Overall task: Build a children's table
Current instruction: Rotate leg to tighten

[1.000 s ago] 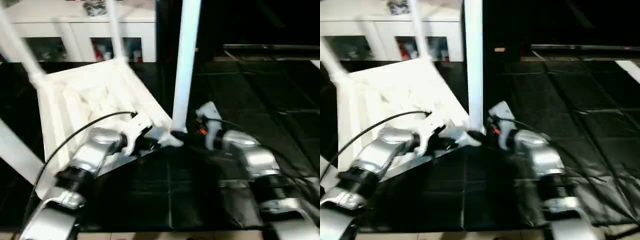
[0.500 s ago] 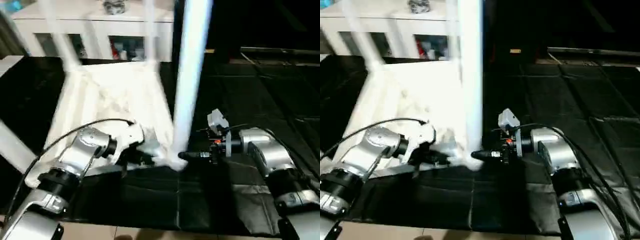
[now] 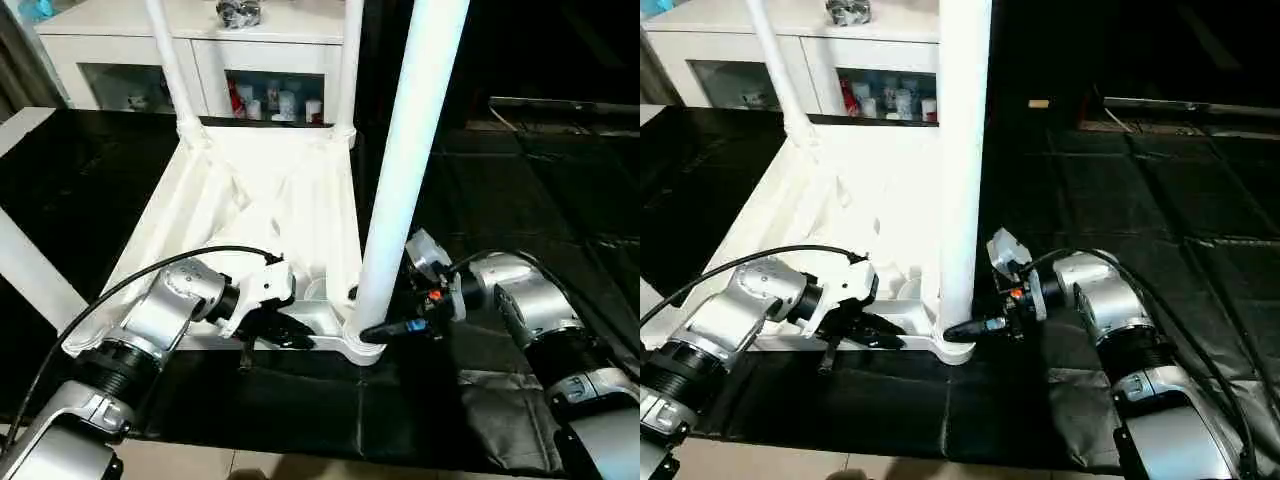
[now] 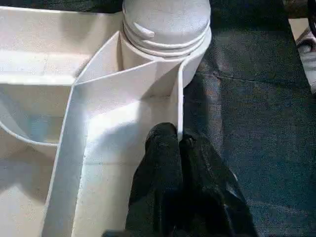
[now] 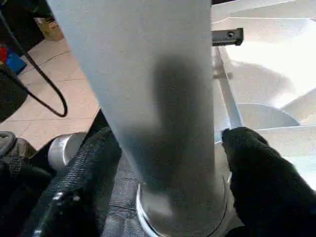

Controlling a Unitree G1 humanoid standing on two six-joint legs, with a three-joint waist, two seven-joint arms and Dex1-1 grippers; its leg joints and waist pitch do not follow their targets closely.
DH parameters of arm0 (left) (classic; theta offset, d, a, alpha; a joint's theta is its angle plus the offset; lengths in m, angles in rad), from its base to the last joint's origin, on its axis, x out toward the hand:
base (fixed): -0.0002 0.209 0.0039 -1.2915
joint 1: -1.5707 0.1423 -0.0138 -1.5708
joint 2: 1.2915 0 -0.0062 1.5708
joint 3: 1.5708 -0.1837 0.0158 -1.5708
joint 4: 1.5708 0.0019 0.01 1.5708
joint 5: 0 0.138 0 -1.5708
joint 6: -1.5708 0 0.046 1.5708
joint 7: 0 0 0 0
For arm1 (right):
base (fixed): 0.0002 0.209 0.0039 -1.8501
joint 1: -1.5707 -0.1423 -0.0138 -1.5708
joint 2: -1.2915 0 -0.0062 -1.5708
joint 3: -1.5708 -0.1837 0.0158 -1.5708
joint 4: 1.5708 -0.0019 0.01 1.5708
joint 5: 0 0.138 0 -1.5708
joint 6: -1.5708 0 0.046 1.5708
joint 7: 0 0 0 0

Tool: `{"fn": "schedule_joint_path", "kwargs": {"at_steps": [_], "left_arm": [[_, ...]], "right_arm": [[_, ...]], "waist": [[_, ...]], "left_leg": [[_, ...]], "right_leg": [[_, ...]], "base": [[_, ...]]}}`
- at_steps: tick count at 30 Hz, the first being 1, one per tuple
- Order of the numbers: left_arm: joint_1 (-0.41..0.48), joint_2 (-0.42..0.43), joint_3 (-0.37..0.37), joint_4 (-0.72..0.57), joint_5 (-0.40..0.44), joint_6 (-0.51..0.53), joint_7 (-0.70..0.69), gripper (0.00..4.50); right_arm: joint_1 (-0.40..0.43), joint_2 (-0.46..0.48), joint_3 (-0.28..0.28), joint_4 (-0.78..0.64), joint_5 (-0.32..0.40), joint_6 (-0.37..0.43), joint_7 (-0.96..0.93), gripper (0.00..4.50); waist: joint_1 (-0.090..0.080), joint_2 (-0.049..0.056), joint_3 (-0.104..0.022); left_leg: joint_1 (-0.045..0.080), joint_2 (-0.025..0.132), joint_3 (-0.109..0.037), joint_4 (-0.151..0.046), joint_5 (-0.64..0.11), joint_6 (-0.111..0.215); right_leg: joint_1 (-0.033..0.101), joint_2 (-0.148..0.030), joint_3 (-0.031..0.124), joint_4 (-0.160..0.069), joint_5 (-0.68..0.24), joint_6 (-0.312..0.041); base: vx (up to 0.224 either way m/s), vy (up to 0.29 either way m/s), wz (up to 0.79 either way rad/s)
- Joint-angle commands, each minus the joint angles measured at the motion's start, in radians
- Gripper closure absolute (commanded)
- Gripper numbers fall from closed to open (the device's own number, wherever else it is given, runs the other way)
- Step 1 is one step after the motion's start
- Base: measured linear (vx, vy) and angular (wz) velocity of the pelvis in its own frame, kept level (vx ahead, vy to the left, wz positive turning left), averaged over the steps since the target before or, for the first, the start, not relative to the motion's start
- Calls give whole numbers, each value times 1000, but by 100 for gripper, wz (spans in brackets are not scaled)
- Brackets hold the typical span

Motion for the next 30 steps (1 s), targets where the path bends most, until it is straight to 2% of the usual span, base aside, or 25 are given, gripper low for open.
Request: {"fn": "schedule_joint_path", "kwargs": {"at_steps": [1, 5, 6, 7, 9, 12, 14, 16, 17, 18, 19, 20, 21, 22, 24, 25, 26, 27, 30], "left_arm": [[-6, 4, -19, -36, -14, -19, -47, 450], [-5, 5, -18, -34, -14, -18, -47, 450], [-5, 5, -18, -33, -14, -18, -47, 450], [-5, 6, -18, -31, -14, -17, -46, 450], [-7, 4, -17, -28, -15, -12, -44, 450], [-14, -5, -11, -19, -9, 32, -13, 450], [-16, -6, -10, -18, -7, 38, -8, 450], [-38, -40, 20, -2, -12, 111, 64, 450], [-50, -62, 38, 6, -16, 139, 106, 450], [-56, -73, 46, 9, -18, 152, 124, 450], [-72, -106, 65, 20, -21, 186, 180, 450], [-78, -119, 72, 26, -20, 193, 203, 450], [-87, -138, 81, 37, -17, 202, 241, 450], [-100, -169, 95, 54, -14, 218, 296, 450], [-109, -198, 106, 65, -12, 233, 346, 450], [-114, -228, 116, 72, -8, 249, 398, 450], [-115, -230, 117, 72, -8, 250, 403, 450], [-120, -257, 128, 77, -3, 261, 455, 450], [-133, -322, 152, 86, 11, 289, 568, 450]], "right_arm": [[-22, -12, 27, 2, 21, 6, 14, 155], [-18, -14, 42, -1, 36, 16, 14, 176], [-17, -13, 44, -3, 38, 19, 14, 199], [-15, -11, 46, -7, 40, 22, 14, 210], [-9, -9, 47, -17, 45, 31, 14, 224], [8, 9, 16, -34, 35, 56, -2, 234], [9, 11, 16, -36, 32, 62, -15, 237], [33, 31, 26, -69, -8, 79, -157, 239], [46, 52, 23, -90, -19, 96, -235, 240], [50, 66, 18, -95, -21, 106, -274, 242], [55, 110, -1, -103, -26, 143, -389, 242], [55, 126, -7, -105, -28, 157, -426, 245], [55, 149, -15, -106, -32, 174, -479, 247], [54, 185, -28, -106, -41, 196, -558, 248], [50, 223, -44, -102, -53, 215, -638, 249], [45, 263, -57, -88, -65, 222, -717, 250], [44, 267, -58, -86, -66, 222, -724, 251], [37, 299, -68, -73, -76, 221, -792, 251], [27, 371, -89, -60, -97, 232, -952, 251]], "waist": [[-6, -10, -79], [-6, -9, -79], [-6, -9, -79], [-6, -5, -79], [-6, -5, -79], [-7, -3, -79], [-6, -5, -77], [-9, -3, -74], [-9, -1, -72], [-11, -2, -71], [-14, -6, -70], [-14, -6, -70], [-26, -5, -66], [-38, -8, -67], [-51, -8, -68], [-61, -5, -67], [-65, -6, -68], [-67, -3, -69], [-74, -4, -68]], "left_leg": [[-7, 0, 22, -64, -122, 76], [-6, 0, 22, -64, -127, 75], [-6, 1, 22, -64, -130, 74], [-6, 0, 22, -64, -132, 72], [-6, 1, 22, -64, -136, 69], [-6, 0, 22, -64, -146, 64], [-5, 0, 22, -65, -155, 60], [-6, 0, 22, -67, -160, 53], [-3, -3, 21, -67, -158, 39], [-3, -4, 21, -68, -167, 34], [-3, -8, 20, -70, -181, 25], [-3, -8, 20, -70, -181, 25], [-6, -16, 17, -73, -205, 5], [-7, -19, 15, -72, -212, -2], [-6, -21, 14, -71, -215, 3], [-11, -22, 15, -70, -209, 9], [-7, -24, 15, -70, -216, 11], [-5, -24, 15, -69, -215, 12], [0, -26, 18, -68, -218, 21]], "right_leg": [[68, -42, 42, -54, -245, -219], [68, -42, 42, -55, -255, -216], [67, -42, 42, -55, -257, -215], [67, -42, 42, -56, -257, -216], [67, -41, 42, -56, -255, -215], [68, -41, 42, -56, -255, -217], [68, -41, 41, -59, -275, -211], [68, -39, 42, -61, -289, -202], [66, -38, 43, -63, -302, -192], [66, -39, 42, -65, -322, -185], [68, -40, 39, -71, -378, -162], [68, -40, 39, -71, -378, -162], [72, -39, 34, -81, -466, -115], [73, -40, 31, -85, -501, -91], [71, -40, 28, -92, -515, -80], [71, -38, 29, -92, -501, -80], [68, -37, 26, -96, -510, -77], [67, -37, 27, -94, -504, -80], [62, -34, 26, -98, -500, -87]], "base": [[0, 0, 0], [0, 0, 0], [0, 0, 0], [0, 0, 0], [0, 0, 0], [0, 0, 0], [0, 0, 0], [0, 0, 0], [0, 0, 0], [0, 0, 0], [0, 0, 0], [0, 0, 0], [0, 0, 0], [0, 0, 0], [0, 0, 0], [0, 0, 0], [0, 0, 0], [0, 0, 0], [0, 0, 0]]}}
